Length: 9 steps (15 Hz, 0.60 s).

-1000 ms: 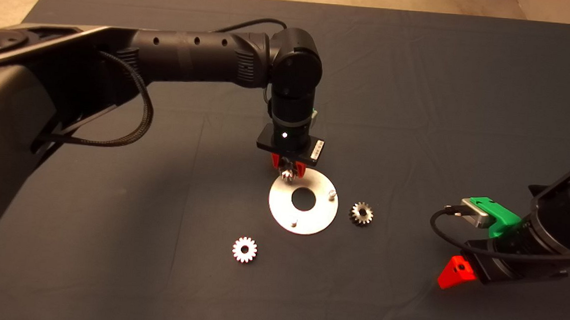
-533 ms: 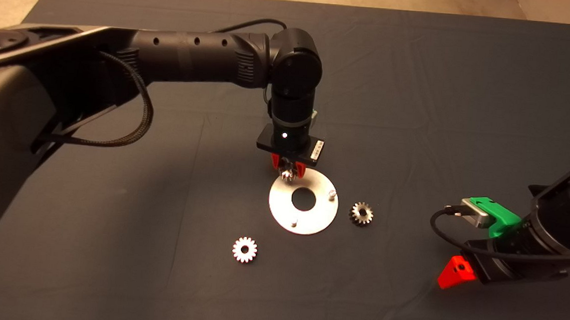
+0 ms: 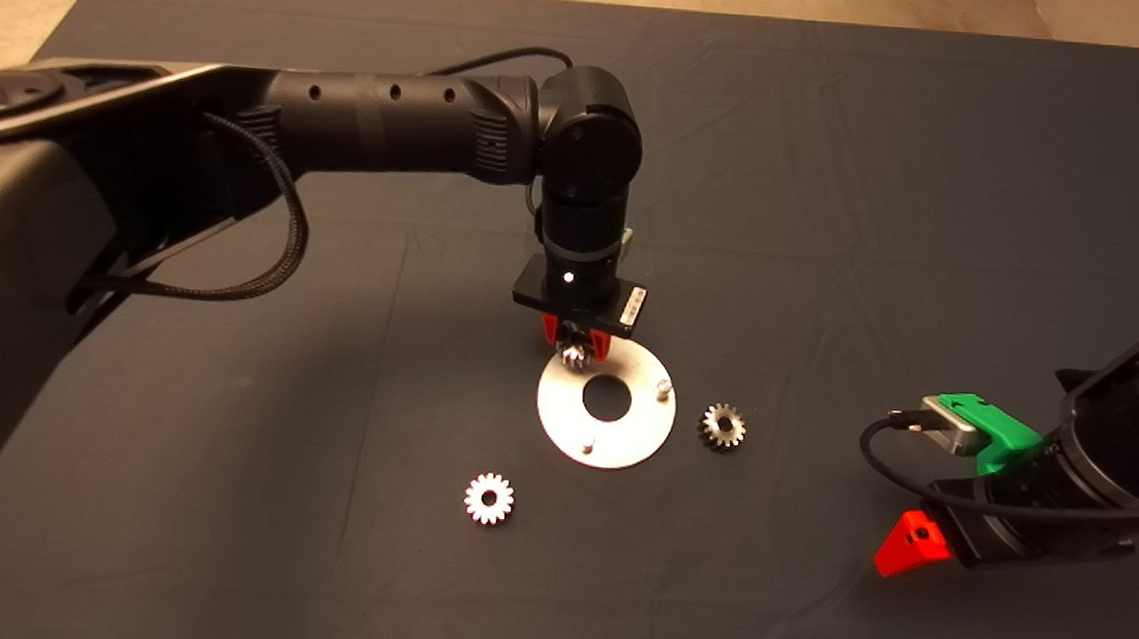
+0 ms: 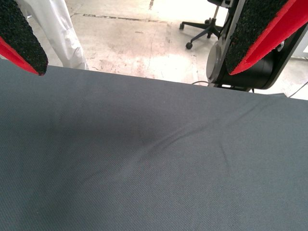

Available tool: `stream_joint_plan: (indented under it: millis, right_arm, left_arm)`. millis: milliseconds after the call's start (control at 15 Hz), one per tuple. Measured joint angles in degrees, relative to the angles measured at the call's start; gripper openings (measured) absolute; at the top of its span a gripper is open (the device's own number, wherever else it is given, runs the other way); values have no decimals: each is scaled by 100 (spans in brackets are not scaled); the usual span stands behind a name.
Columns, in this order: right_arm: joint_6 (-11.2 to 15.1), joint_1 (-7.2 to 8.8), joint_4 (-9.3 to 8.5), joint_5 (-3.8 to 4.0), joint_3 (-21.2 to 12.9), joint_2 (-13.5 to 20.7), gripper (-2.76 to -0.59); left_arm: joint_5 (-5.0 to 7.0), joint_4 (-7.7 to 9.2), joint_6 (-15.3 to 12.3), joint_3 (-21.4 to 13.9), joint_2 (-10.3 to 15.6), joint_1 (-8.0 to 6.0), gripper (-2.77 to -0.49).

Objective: Install three planetary gears onto the carrier pins

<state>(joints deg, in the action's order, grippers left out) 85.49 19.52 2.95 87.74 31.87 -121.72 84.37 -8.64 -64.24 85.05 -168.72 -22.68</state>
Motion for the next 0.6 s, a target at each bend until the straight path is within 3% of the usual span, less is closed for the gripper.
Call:
stream_joint_plan:
  millis: [600]
  right_arm:
    - [0,0,0,0,0,0,-60]
  left_arm:
    - [-2,0,2,0,0,0,-237]
